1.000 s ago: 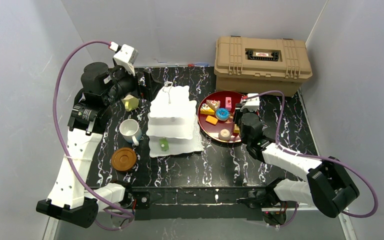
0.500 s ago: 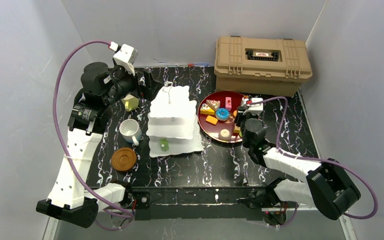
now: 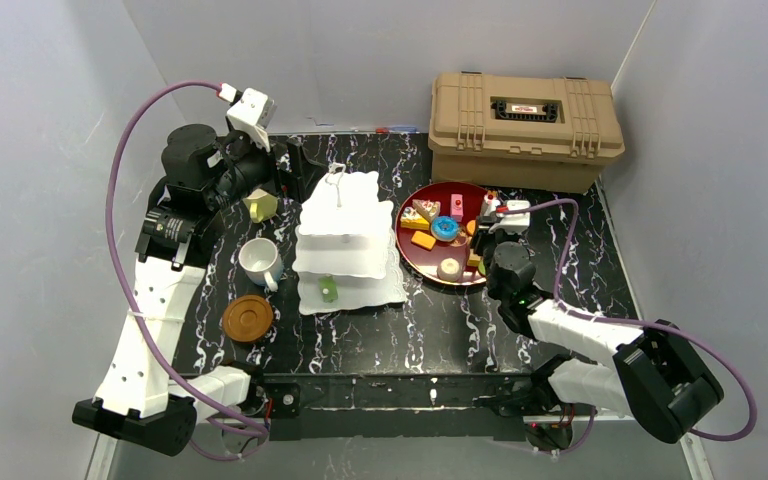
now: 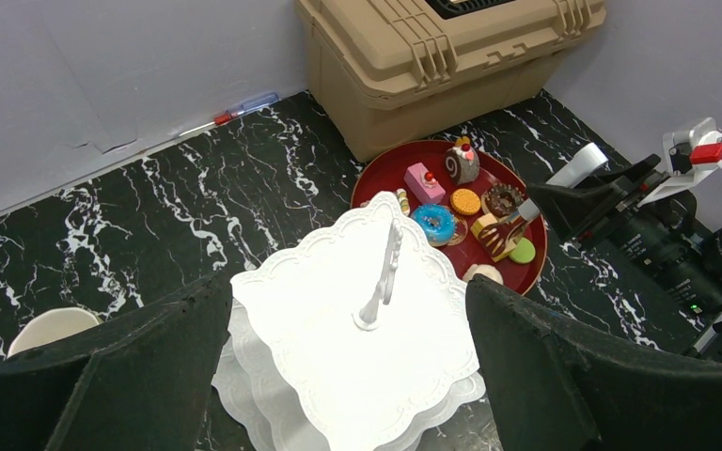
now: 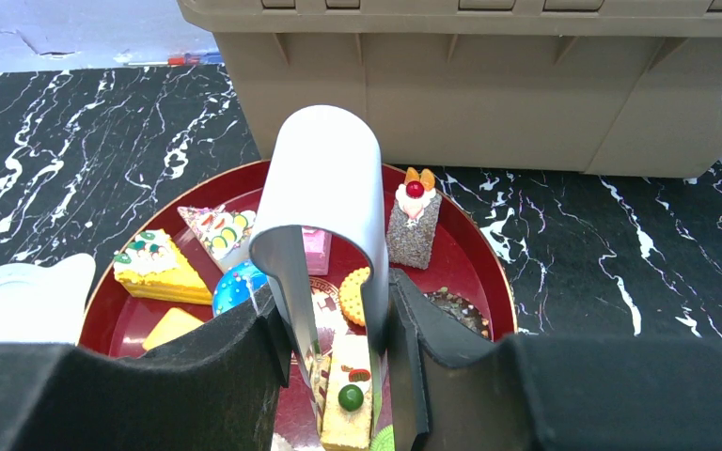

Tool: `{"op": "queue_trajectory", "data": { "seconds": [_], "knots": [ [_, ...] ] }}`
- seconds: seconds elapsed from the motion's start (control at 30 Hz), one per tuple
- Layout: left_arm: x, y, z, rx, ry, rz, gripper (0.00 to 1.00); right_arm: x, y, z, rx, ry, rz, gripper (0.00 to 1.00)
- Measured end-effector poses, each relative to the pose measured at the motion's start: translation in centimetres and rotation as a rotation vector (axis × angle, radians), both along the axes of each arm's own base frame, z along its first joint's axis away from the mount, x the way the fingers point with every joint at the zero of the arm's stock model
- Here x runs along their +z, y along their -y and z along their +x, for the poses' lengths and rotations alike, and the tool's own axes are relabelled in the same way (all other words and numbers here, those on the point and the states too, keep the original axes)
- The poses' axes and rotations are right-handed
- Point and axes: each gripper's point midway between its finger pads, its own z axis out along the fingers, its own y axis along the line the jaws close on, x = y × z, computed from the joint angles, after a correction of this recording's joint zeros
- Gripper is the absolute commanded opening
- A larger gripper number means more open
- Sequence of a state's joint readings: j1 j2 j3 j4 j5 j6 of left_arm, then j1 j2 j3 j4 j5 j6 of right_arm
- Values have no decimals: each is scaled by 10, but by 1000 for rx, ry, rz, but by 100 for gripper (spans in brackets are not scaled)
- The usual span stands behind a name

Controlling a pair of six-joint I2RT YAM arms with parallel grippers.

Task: Serve the afternoon tea
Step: Pick up the desert from the tray.

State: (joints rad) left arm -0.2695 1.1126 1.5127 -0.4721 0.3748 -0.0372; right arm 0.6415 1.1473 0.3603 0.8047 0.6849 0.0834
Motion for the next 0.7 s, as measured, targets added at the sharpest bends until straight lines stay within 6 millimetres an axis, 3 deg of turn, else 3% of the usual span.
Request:
{"op": "queue_trajectory", "data": {
  "seconds": [0.13, 0.5, 0.53, 0.6, 0.63, 0.7],
  "knots": [
    [0, 0, 0, 0, 0, 0, 92, -1, 0, 0, 0, 4, 4, 41],
    [0, 0, 0, -3, 0, -1, 92, -1, 0, -1, 0, 13, 13, 42],
    [0, 0, 0, -3, 0, -1, 92, -1, 0, -1, 0, 12, 12, 39],
    [0, 0, 0, -3, -1, 0, 92, -1, 0, -1, 0, 12, 12, 14],
    [0, 1, 0, -3, -2, 0, 92, -1, 0, -1, 0, 12, 12, 6],
    [-1, 1, 1, -4, -4, 0, 92, -1, 0, -1, 0, 12, 12, 1]
  ]
}}
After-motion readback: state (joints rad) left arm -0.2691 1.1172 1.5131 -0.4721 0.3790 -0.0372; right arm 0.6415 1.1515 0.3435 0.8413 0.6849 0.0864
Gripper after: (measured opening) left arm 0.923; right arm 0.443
